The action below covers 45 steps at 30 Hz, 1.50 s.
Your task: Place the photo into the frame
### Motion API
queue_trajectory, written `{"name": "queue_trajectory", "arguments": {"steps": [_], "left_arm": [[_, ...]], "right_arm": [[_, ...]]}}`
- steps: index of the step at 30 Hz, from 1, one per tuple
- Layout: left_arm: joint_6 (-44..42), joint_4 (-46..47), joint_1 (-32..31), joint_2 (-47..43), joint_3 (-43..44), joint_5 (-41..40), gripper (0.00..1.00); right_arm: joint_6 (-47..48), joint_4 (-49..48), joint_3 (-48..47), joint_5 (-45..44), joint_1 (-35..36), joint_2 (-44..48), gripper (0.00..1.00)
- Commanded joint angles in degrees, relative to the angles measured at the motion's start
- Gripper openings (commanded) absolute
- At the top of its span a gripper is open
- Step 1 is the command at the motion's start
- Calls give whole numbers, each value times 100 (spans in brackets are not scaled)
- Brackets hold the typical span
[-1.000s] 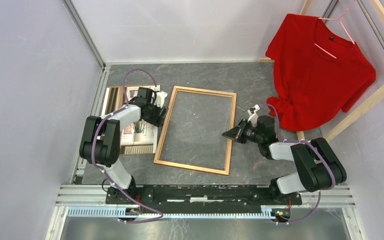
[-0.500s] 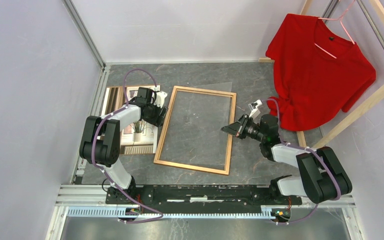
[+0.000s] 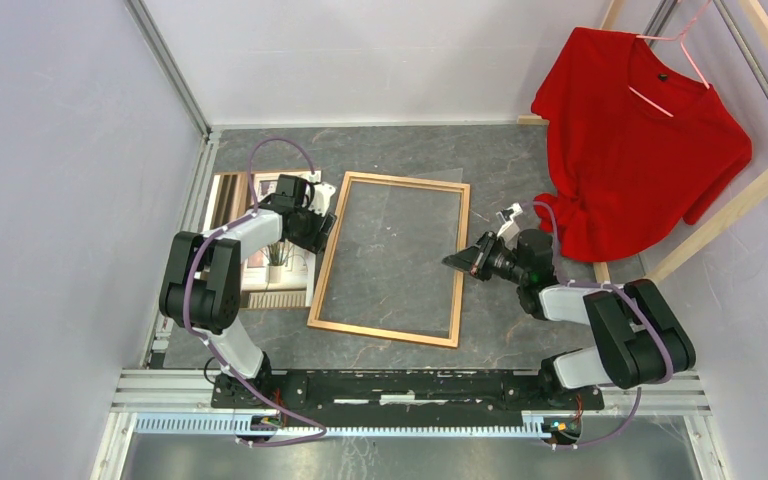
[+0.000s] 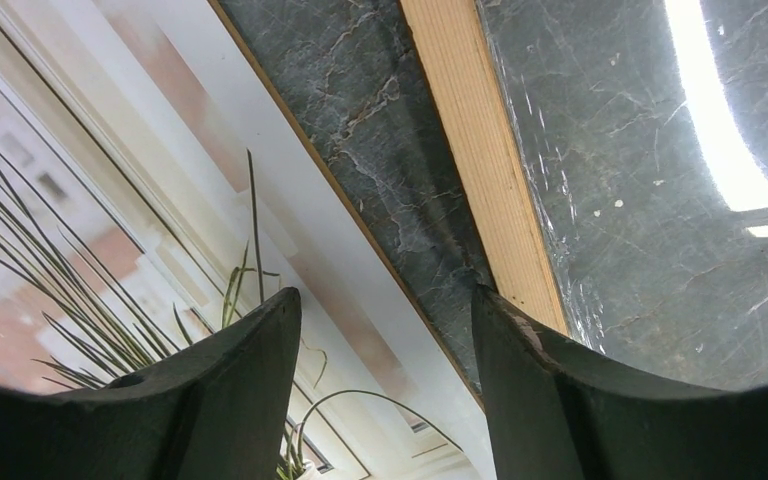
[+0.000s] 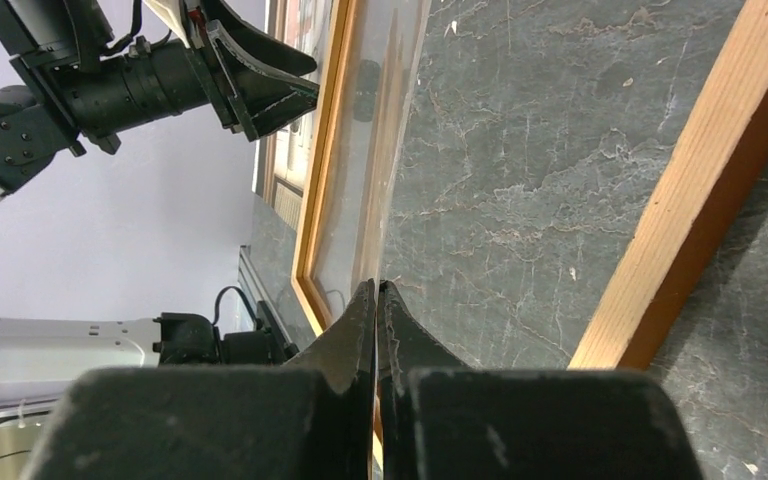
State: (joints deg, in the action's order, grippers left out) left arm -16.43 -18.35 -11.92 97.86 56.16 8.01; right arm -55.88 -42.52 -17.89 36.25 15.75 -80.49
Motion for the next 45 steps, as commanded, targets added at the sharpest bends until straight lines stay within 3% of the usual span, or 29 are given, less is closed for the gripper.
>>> {"name": "queue_trajectory", "arguments": {"steps": [1, 9, 16, 24, 40, 45], "left_arm": [[-28, -297, -134, 176, -192, 384, 69], [-26, -365, -135, 145, -128, 532, 65], [72, -537, 24, 104, 86, 823, 63], [22, -926, 749, 16, 655, 1193, 63], [261, -848, 1427, 119, 942, 939, 63], [466, -661, 1598, 62, 1030, 360, 63]], "right_arm": [[-530, -819, 70, 119, 24, -130, 0], [-1980, -2410, 83, 411, 115, -126, 0], [-2676, -3205, 57, 435, 179, -28, 0], [-2369, -2647, -282, 507, 192, 409, 0], [-1537, -2066, -1669, 1298, 273, 652, 0], [-610, -764, -1687, 985, 276, 455, 0]]}}
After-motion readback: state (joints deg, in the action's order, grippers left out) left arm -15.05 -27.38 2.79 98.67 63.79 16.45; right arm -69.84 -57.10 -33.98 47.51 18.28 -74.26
